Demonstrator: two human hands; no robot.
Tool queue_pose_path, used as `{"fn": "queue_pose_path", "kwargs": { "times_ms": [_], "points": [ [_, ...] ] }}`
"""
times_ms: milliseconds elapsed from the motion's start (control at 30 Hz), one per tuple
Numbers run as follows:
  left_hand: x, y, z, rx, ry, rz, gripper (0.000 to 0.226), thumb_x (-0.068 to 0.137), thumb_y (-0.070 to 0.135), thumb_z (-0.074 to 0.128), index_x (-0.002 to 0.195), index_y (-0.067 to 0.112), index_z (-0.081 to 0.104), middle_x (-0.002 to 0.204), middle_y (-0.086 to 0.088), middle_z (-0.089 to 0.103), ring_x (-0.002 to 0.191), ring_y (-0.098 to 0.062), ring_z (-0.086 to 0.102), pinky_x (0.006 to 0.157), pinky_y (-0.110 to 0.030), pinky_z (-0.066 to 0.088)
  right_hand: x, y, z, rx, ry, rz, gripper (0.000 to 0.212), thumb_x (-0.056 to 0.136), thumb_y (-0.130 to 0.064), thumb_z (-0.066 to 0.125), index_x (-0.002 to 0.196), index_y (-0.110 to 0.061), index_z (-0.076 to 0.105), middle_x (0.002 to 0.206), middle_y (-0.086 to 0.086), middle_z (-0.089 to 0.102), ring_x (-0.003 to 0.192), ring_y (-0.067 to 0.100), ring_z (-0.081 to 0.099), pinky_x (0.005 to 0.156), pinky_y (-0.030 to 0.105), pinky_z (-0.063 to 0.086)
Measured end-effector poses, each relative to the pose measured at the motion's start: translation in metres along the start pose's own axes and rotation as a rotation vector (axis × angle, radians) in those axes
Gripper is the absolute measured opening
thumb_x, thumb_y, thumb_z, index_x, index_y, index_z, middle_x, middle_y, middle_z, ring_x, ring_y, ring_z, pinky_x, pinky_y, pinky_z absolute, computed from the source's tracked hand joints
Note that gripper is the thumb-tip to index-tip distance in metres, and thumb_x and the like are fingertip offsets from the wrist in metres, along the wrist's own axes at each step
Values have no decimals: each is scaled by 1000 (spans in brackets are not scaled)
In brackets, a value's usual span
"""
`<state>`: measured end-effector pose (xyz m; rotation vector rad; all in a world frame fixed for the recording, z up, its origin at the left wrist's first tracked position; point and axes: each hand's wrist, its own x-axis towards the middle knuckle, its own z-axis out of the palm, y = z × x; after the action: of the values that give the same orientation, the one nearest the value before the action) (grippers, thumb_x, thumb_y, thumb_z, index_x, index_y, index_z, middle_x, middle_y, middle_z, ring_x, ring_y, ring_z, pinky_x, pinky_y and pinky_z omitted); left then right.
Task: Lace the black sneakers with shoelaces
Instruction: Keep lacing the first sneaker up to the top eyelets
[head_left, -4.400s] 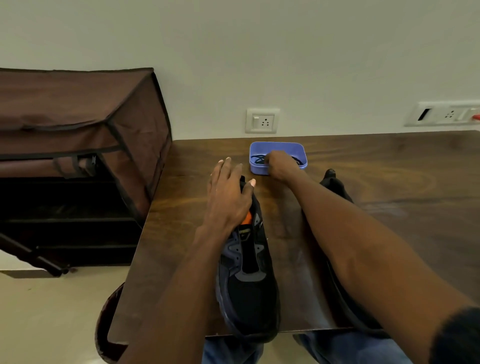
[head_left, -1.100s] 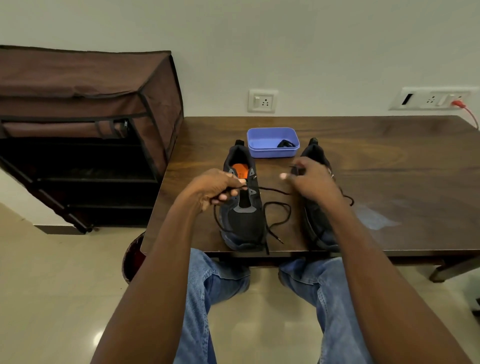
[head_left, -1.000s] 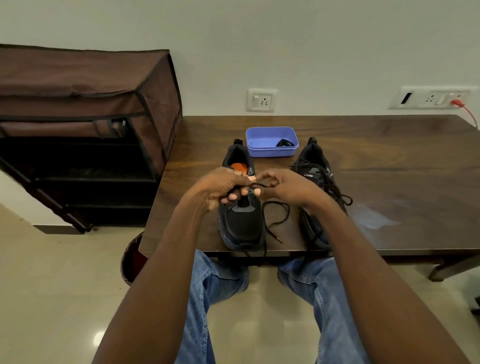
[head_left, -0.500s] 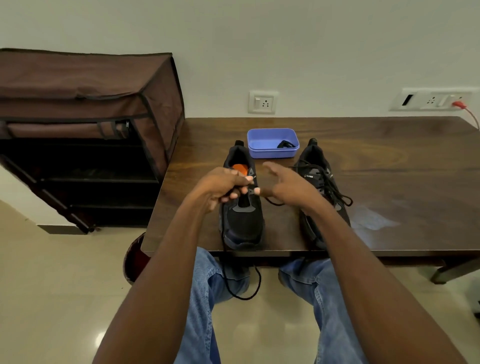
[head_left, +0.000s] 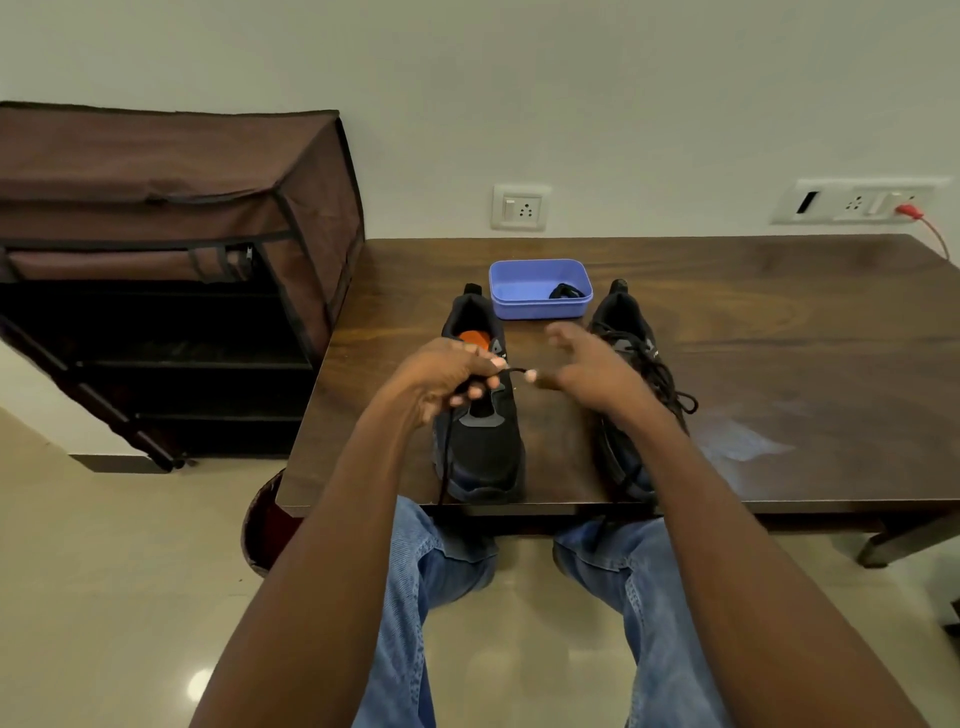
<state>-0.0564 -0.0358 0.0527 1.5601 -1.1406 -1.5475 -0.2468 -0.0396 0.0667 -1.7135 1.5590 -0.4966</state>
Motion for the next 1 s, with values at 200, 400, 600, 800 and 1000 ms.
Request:
{"fn": "queue_pose_path", "kwargs": {
  "times_ms": [200,400,600,800,1000],
  "points": [
    [1,1,-10,25,17,-14,4,93,9,66,91,5,66,62,-1,61,44,-6,44,33,-16,28,17,8,-2,-154,117,87,20,101,-16,50,95,-10,69,90,7,70,82,19,63,78,34,52],
    [6,-8,-24,32,91,-45,6,93,4,62,96,4,67,65,-3,64,44,-5,48,34,-15,31,11,27,-19,-584,408,226,30,93,-19,57,121,-10,61,126,14,61,124,33,49,105,43,37],
    [4,-2,4,20,-53,4,8,92,7,66,84,7,67,66,-4,67,48,-7,53,38,-14,37,13,-3,18,-111,-103,-116,13,93,-13,64,103,-14,73,91,0,72,86,14,65,83,36,53],
    [2,-4,-5,6,3,-2,6,94,3,63,97,3,68,76,-8,71,58,-9,63,47,-15,46,17,11,10,-282,157,21,12,93,-14,59,92,-15,71,96,5,71,91,23,65,86,39,53],
    [-1,-1,7,50,-5,33,8,95,-3,57,98,-1,64,79,-12,70,58,-11,65,47,-15,49,11,0,22,185,-117,-91,21,88,-2,69,109,-1,70,93,15,72,82,18,66,81,28,55]
  ]
}}
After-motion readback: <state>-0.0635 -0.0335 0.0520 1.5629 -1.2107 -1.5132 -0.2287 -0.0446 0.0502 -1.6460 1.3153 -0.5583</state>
